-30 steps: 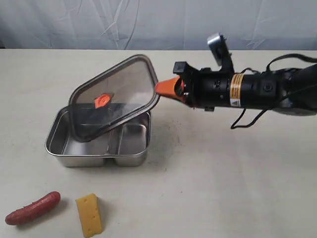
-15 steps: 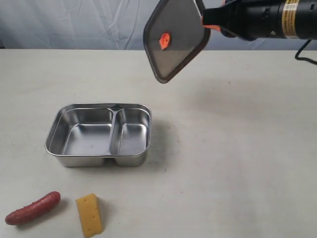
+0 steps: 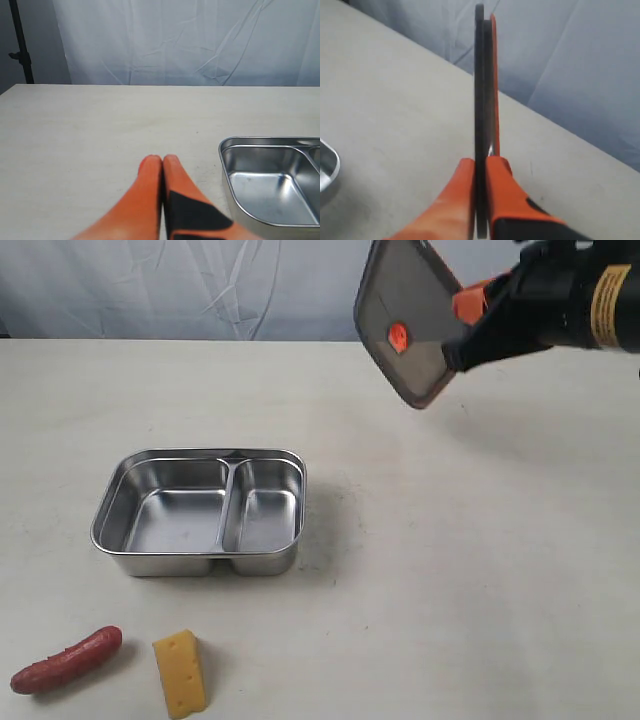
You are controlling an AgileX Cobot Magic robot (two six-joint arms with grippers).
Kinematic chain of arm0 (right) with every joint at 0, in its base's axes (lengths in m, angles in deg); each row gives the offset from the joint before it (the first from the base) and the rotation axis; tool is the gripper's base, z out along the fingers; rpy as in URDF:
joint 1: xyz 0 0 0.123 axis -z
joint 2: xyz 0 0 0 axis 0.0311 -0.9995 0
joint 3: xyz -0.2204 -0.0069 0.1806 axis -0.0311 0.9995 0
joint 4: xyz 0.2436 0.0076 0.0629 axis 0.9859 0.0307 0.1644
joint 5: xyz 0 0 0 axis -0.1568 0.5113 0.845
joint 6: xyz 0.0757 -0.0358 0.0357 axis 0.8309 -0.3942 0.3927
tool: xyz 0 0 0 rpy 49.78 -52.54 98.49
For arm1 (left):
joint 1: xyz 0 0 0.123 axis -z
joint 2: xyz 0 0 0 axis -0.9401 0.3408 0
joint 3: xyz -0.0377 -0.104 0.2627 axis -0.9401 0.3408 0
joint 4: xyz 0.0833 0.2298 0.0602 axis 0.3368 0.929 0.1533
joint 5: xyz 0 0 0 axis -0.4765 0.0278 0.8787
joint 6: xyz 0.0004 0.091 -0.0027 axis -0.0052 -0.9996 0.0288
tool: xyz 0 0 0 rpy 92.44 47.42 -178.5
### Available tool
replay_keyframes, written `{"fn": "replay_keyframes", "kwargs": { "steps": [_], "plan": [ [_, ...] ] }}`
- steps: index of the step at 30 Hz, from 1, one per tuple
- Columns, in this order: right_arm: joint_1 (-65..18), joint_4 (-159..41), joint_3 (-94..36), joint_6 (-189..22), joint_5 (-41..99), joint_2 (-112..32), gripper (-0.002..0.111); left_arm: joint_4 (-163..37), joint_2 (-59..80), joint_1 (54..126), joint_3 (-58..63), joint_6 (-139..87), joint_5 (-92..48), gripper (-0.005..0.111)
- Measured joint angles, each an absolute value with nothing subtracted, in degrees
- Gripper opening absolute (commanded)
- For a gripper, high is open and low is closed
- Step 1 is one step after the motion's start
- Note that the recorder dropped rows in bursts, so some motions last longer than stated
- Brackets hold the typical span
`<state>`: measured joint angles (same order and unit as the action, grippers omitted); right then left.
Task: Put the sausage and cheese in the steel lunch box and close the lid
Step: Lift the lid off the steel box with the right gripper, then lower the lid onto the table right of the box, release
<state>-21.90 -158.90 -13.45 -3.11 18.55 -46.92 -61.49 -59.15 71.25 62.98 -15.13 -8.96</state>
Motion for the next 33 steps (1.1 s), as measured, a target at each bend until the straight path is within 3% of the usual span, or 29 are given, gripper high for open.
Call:
{"fn": "replay_keyframes", "kwargs": {
  "steps": [7, 11, 16, 18, 22, 24, 33],
  "plan": [
    [-25.23, -159.01, -1.50, -15.62, 19.81, -47.34, -0.001, -61.49, -59.15, 71.25, 62.98, -15.13, -8.96, 0.000],
    [-33.13, -159.01, 4.85, -10.53, 17.27, -47.24, -0.001, -61.49, -59.15, 71.25, 62.98, -15.13, -8.96, 0.000],
    [-37.32, -159.01, 10.09, -3.27, 16.34, -47.14, 0.000, -61.49, -59.15, 71.25, 62.98, -15.13, -8.96, 0.000],
    [-37.48, -158.89, 10.34, -1.99, 16.20, -47.14, 0.008, -61.49, -59.15, 71.25, 62.98, -15.13, -8.96, 0.000],
    [-37.57, -158.89, 10.34, -1.15, 16.05, -47.14, 0.044, -61.49, -59.15, 71.25, 62.98, -15.13, -8.96, 0.000],
    [-37.57, -158.89, 10.34, -0.97, 14.62, -47.14, 0.056, -61.49, -59.15, 71.25, 62.98, -15.13, -8.96, 0.000],
    [-37.57, -158.89, 7.83, 0.85, 3.99, -47.14, 0.059, -61.49, -59.15, 71.25, 62.98, -15.13, -8.96, 0.000]
  ]
}}
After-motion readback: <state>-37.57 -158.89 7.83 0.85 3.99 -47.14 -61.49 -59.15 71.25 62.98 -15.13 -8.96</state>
